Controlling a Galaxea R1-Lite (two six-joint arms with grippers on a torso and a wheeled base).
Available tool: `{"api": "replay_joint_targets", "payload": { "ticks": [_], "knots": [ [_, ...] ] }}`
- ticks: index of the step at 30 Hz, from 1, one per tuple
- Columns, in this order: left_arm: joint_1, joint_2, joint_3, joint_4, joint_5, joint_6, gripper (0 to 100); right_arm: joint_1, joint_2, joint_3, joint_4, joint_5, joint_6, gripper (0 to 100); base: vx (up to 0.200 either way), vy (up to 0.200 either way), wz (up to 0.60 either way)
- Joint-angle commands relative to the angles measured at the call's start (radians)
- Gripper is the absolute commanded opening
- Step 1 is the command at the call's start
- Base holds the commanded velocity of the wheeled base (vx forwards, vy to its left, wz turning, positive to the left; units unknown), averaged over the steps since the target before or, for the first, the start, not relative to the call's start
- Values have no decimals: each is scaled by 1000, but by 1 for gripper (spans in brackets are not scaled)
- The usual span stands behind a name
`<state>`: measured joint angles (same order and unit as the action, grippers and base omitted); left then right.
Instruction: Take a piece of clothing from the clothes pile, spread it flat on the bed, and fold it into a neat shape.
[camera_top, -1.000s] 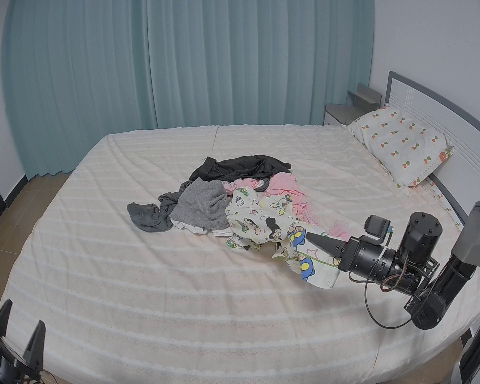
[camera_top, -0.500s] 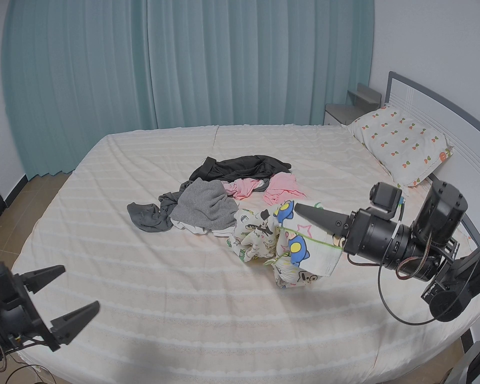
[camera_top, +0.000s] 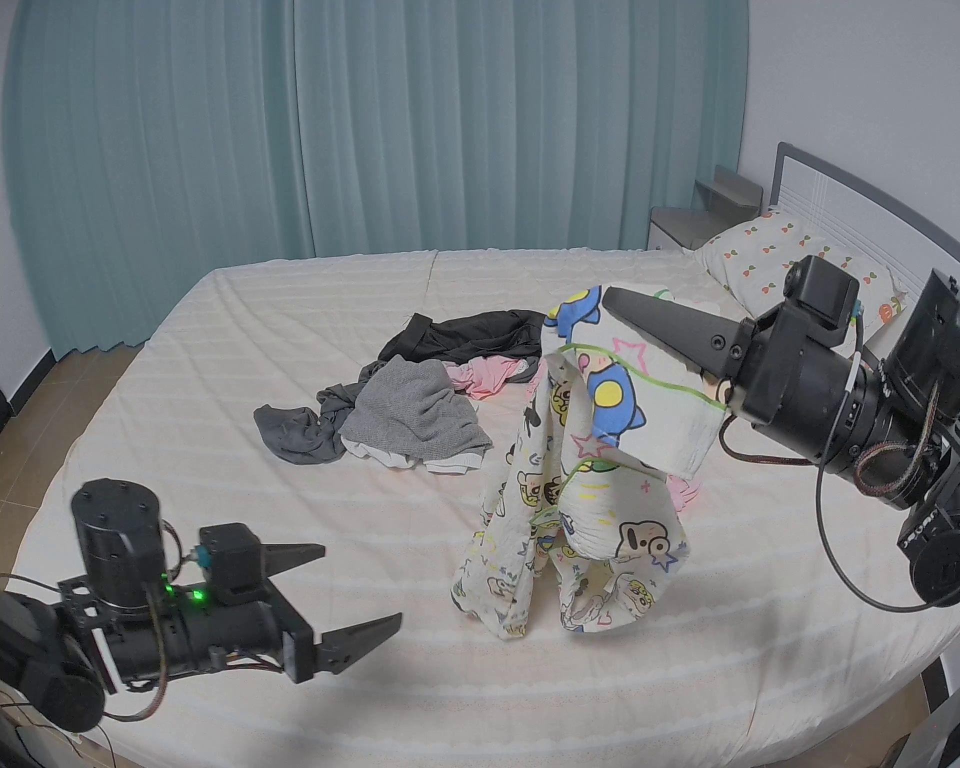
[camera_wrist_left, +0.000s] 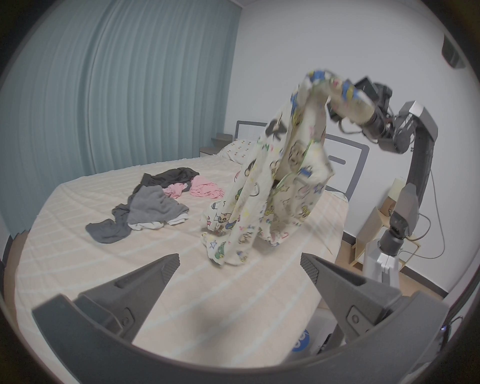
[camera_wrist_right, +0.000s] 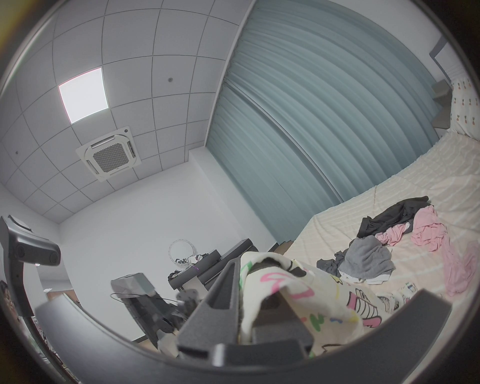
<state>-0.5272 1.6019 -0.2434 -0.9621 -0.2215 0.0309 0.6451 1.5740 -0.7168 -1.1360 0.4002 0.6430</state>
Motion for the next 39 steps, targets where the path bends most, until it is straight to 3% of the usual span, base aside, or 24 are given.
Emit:
{"api": "replay_joint_targets", "payload": {
  "ticks": [1, 5, 10, 18, 32, 39],
  "knots": [
    [-137, 449, 41, -329, 74, -55, 100, 16, -28, -46, 35, -3, 0, 0, 0, 0, 0],
    [-217, 536, 38, -471, 142, -152, 100, 16, -14, -46, 35, -1, 0, 0, 0, 0, 0],
    [-237, 688, 21, -609, 225, -160, 100, 16, 9, -46, 35, -3, 0, 0, 0, 0, 0],
    [-241, 751, -128, -609, 360, -164, 100, 16, 14, -46, 35, -1, 0, 0, 0, 0, 0],
    [-250, 923, -349, -609, 409, -186, 100, 16, 15, -53, 33, 2, 1, 0, 0, 0, 0],
    [-257, 938, -358, -609, 410, -192, 100, 16, 14, -56, 33, 5, 1, 0, 0, 0, 0]
  ]
}}
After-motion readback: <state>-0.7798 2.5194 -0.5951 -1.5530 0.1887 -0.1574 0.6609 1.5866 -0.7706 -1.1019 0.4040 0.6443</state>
